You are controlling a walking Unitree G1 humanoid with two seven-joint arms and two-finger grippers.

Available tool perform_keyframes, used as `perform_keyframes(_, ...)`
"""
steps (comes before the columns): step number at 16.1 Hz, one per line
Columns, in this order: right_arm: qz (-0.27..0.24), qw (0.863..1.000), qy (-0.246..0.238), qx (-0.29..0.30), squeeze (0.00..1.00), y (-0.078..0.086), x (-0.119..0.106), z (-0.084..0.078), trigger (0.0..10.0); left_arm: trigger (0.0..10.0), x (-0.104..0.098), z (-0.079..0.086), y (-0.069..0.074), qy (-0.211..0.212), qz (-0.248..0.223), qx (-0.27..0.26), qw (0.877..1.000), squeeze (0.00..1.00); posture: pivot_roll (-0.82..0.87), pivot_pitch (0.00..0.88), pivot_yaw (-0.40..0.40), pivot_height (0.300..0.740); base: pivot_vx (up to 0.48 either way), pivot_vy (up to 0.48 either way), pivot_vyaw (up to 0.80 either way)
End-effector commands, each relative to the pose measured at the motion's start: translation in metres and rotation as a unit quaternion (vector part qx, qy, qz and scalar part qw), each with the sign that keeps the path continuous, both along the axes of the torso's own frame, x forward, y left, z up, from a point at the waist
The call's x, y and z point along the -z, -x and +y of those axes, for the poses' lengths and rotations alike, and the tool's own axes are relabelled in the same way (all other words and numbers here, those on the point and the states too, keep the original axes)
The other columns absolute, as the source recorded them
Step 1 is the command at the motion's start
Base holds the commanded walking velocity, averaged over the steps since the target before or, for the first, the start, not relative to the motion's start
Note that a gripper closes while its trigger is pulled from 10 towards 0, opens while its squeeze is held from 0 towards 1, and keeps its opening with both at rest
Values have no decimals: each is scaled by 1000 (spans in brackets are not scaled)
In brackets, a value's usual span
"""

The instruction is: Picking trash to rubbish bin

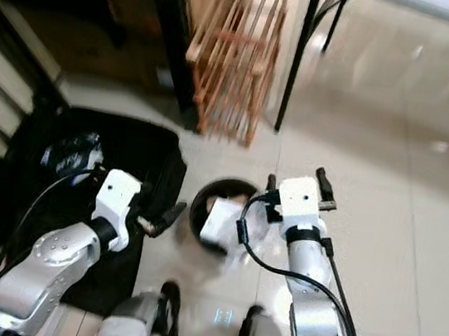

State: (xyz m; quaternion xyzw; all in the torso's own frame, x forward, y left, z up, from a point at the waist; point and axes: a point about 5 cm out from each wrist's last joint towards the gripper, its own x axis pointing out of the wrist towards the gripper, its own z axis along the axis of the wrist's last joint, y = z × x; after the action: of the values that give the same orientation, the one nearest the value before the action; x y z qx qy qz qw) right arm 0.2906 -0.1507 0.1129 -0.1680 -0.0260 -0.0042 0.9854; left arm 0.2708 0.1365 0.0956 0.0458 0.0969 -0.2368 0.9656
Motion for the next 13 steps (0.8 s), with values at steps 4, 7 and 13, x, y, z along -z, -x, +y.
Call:
perform_keyframes(4,-6,996,-49,79,0,9,-8,-27,10000,10000,-3,9,-14,8,-36,-76,996,0,-12,31,42,740,0,0,0)
perform_keyframes(7,-6,994,-55,90,0,12,-13,-34,10000,10000,-9,3,-20,22,-60,-87,994,0,-21,26,29,740,0,0,0)
perform_keyframes(13,-5,995,-69,79,0,8,-20,-26,10000,10000,-13,-14,-28,56,-73,-64,994,0,-36,17,16,740,0,-194,0)
